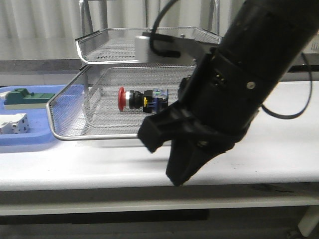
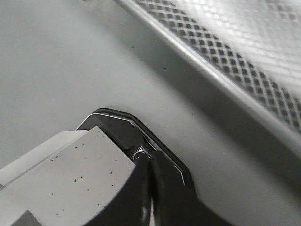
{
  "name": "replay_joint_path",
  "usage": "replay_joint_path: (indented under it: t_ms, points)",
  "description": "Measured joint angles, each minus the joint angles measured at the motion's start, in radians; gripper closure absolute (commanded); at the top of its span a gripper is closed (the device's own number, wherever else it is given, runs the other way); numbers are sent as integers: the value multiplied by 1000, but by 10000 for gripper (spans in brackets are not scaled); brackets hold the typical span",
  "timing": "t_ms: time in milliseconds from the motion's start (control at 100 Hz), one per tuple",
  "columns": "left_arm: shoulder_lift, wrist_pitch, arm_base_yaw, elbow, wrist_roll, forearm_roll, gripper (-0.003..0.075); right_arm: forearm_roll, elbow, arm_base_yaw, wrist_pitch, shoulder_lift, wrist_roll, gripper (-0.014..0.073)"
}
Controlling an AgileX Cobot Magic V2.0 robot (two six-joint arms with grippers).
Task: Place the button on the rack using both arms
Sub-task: 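Push the middle wire tray back into the rack with the right gripper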
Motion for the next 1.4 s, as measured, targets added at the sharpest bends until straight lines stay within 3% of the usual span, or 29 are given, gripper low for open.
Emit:
replay_joint_path:
  t_ms: [330, 710, 1400]
  points:
    - [0, 0, 0, 0, 0, 0, 716, -106, -125, 39, 0, 144, 0, 658]
    - [0, 0, 0, 0, 0, 0, 716, -212, -185, 39, 6, 184, 0, 658]
    - [0, 0, 0, 0, 0, 0, 716, -279, -407, -123, 14, 313, 0, 658]
